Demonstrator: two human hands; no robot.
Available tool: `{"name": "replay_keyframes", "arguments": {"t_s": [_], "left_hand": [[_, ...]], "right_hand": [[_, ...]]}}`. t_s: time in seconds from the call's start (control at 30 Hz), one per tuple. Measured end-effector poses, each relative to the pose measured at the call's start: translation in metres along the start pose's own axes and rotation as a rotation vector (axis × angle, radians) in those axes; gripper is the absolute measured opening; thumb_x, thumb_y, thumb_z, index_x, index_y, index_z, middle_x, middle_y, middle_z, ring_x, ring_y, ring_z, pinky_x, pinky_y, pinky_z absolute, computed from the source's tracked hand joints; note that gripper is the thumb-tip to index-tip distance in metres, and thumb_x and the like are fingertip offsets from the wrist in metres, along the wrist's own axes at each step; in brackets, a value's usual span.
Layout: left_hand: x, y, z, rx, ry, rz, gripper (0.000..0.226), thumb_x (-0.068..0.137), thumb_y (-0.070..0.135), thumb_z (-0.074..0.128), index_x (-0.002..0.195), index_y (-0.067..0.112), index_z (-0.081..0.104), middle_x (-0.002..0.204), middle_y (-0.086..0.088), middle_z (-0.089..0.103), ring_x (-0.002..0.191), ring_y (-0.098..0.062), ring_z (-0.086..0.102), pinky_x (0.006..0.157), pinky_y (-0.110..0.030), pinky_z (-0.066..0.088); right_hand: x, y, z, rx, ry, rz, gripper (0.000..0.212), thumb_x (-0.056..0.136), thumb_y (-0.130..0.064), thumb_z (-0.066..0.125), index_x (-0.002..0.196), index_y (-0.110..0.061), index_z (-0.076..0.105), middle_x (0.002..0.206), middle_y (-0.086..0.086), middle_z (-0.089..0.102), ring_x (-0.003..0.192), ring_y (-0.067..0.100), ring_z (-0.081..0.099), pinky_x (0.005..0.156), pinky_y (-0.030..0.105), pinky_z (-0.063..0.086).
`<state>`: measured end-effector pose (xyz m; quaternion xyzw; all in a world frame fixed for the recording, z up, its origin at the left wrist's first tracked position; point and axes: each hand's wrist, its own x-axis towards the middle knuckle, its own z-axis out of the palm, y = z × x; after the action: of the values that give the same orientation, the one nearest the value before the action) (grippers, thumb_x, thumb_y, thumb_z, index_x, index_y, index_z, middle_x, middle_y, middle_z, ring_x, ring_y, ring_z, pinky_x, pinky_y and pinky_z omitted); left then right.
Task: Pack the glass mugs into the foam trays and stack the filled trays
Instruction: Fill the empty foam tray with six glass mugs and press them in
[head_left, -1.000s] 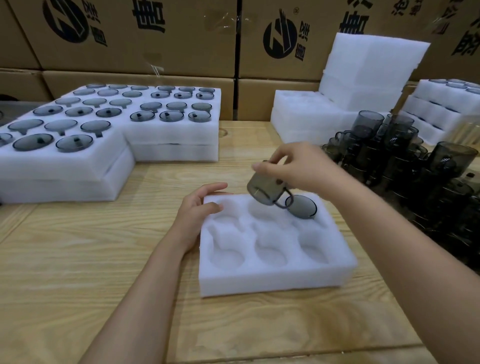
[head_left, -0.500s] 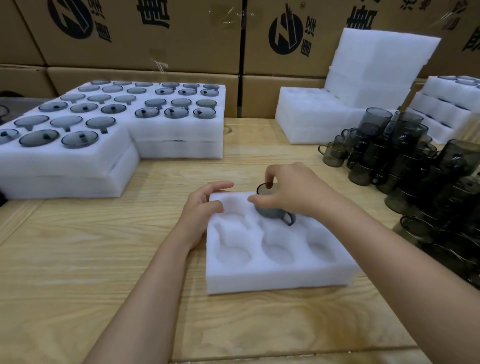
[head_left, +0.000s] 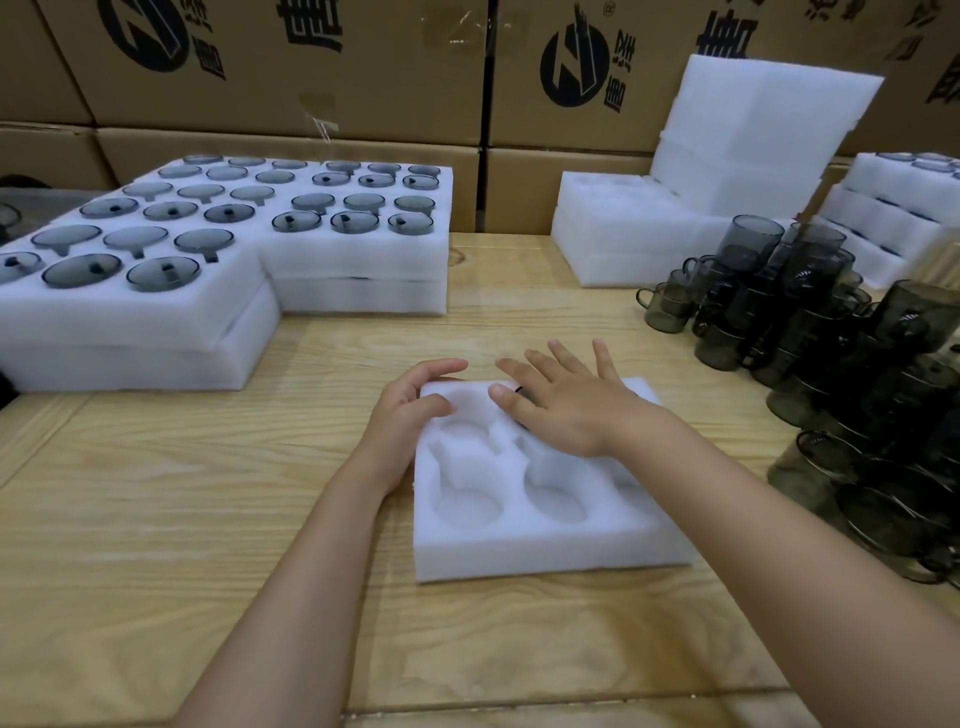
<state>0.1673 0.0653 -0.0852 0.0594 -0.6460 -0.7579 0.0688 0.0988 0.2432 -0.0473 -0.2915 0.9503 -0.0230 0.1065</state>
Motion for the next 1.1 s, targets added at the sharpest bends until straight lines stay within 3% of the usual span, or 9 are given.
{"name": "replay_keyframes", "arguments": {"t_s": [0.3,0.43,0.5,0.57,0.63,0.77,0.93,1.0,1.1], "left_hand": [[0.001,-0.003,-0.002,0.0,0.008,0.013,0.05,0.062,0.009,0.055,0.11,0.019,0.066,0.092,-0.012,0.065,0.077,-0.022,0.066,0.065,-0.03,0.055],[0.004,-0.005,-0.004,0.0,0.008,0.009,0.048,0.061,0.008,0.056,0.107,0.019,0.067,0.088,-0.01,0.065,0.075,-0.022,0.065,0.063,-0.03,0.054],[0.004,-0.006,-0.004,0.001,0.019,0.016,0.047,0.061,0.009,0.056,0.106,0.019,0.068,0.086,-0.009,0.064,0.076,-0.022,0.063,0.064,-0.031,0.052],[0.005,-0.006,-0.003,0.005,0.029,0.024,0.047,0.06,0.009,0.056,0.104,0.019,0.068,0.087,-0.009,0.063,0.078,-0.023,0.062,0.066,-0.031,0.051],[0.005,-0.006,-0.003,0.0,0.029,0.022,0.047,0.06,0.009,0.056,0.104,0.018,0.068,0.089,-0.01,0.063,0.079,-0.024,0.062,0.068,-0.032,0.051],[0.005,-0.007,-0.004,-0.003,0.022,0.021,0.047,0.061,0.009,0.056,0.106,0.017,0.067,0.088,-0.01,0.063,0.079,-0.025,0.062,0.069,-0.034,0.051],[0.005,-0.007,-0.004,-0.009,0.027,0.016,0.049,0.061,0.009,0.056,0.108,0.015,0.067,0.088,-0.011,0.062,0.078,-0.025,0.062,0.067,-0.032,0.051],[0.006,-0.007,-0.004,-0.006,0.026,0.019,0.049,0.061,0.009,0.056,0.108,0.015,0.067,0.088,-0.011,0.062,0.079,-0.025,0.062,0.067,-0.033,0.05],[0.007,-0.007,-0.004,-0.008,0.025,0.016,0.048,0.061,0.009,0.057,0.107,0.017,0.067,0.089,-0.011,0.063,0.079,-0.025,0.062,0.068,-0.034,0.05]], "right_hand": [[-0.017,-0.01,0.002,0.036,0.174,0.032,0.067,0.09,-0.064,0.009,0.149,-0.032,0.013,0.156,-0.002,0.017,0.146,0.021,-0.007,0.114,0.049,-0.014],[-0.063,0.001,0.003,0.192,0.633,0.16,0.066,0.092,-0.059,0.022,0.143,-0.018,0.033,0.151,0.001,0.031,0.145,0.022,0.008,0.115,0.044,-0.001],[-0.1,0.018,0.013,0.293,0.938,0.353,0.065,0.089,-0.053,0.029,0.132,-0.008,0.049,0.139,0.009,0.047,0.138,0.032,0.025,0.113,0.047,0.015],[-0.133,0.033,0.029,0.249,1.066,0.574,0.062,0.086,-0.047,0.033,0.124,-0.003,0.055,0.133,0.015,0.052,0.129,0.038,0.034,0.106,0.052,0.026],[-0.151,0.043,0.045,0.186,1.019,0.729,0.059,0.084,-0.042,0.038,0.123,0.0,0.055,0.134,0.018,0.05,0.126,0.041,0.033,0.103,0.056,0.026],[-0.161,0.055,0.061,0.154,0.864,0.832,0.055,0.085,-0.033,0.043,0.124,0.005,0.053,0.123,0.029,0.056,0.123,0.045,0.037,0.106,0.058,0.023],[-0.161,0.054,0.061,0.125,0.862,0.728,0.039,0.078,-0.004,0.046,0.112,0.012,0.059,0.082,0.035,0.063,0.085,0.05,0.057,0.094,0.055,0.035],[-0.159,0.053,0.063,0.112,0.86,0.665,0.034,0.073,0.014,0.059,0.107,0.012,0.062,0.089,0.033,0.065,0.083,0.05,0.057,0.085,0.056,0.042],[-0.155,0.05,0.062,0.133,0.862,0.547,0.028,0.07,0.015,0.067,0.097,0.008,0.068,0.111,0.026,0.062,0.099,0.048,0.05,0.087,0.055,0.042]]}}
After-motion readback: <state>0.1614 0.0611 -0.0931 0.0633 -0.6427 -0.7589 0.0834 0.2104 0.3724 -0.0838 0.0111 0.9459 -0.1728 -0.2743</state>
